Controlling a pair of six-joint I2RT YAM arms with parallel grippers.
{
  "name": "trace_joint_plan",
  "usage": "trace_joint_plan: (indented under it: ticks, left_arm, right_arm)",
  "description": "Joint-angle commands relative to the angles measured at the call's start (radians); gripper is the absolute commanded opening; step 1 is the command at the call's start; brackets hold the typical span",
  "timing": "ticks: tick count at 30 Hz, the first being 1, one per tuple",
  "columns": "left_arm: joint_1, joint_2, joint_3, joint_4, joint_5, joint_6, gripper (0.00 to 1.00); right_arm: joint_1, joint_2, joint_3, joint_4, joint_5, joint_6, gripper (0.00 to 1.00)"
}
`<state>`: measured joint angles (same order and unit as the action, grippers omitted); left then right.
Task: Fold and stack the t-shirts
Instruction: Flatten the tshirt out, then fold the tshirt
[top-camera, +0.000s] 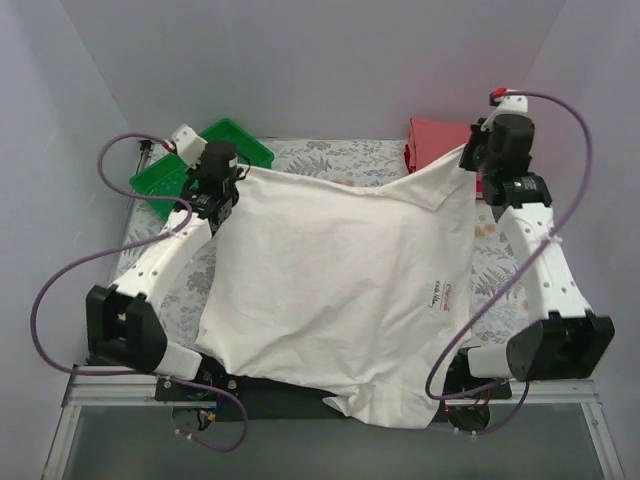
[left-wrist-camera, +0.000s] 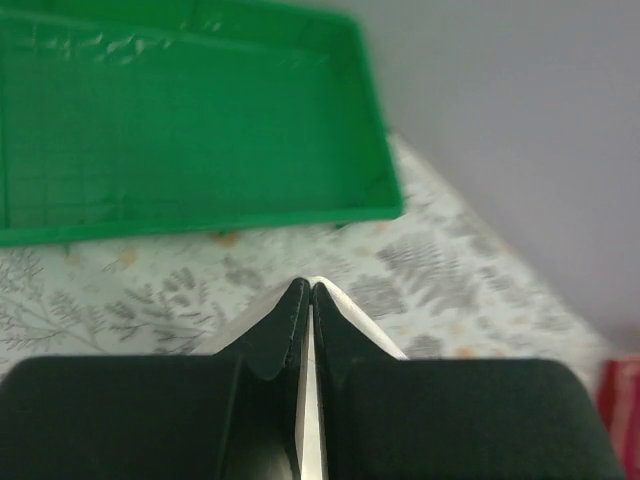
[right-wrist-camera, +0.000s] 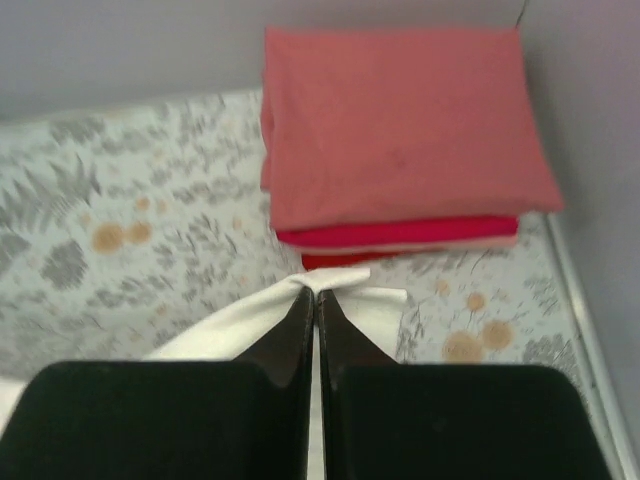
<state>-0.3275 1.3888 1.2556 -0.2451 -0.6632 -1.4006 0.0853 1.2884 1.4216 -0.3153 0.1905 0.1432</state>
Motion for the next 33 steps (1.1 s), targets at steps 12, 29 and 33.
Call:
trace_joint_plan:
  ticks: [12,29,33]
  left_arm:
    - [0.099,0.47,0.004,0.259,0.077,0.086,0.0]
    - [0.12,0.317,-0.116,0.251,0.083,0.071,0.0]
    - [0.127,0.257,-0.171,0.222,0.094,0.055,0.0]
  right_arm:
    - [-0.002,0.499,0.048,0.096,-0.183,0.021,0.01]
    - [-0.002,0.218,-0.17,-0.074,-0.259,0.091,0.01]
    - [-0.002,0.094,-0.259,-0.108,-0.299,0.104,0.01]
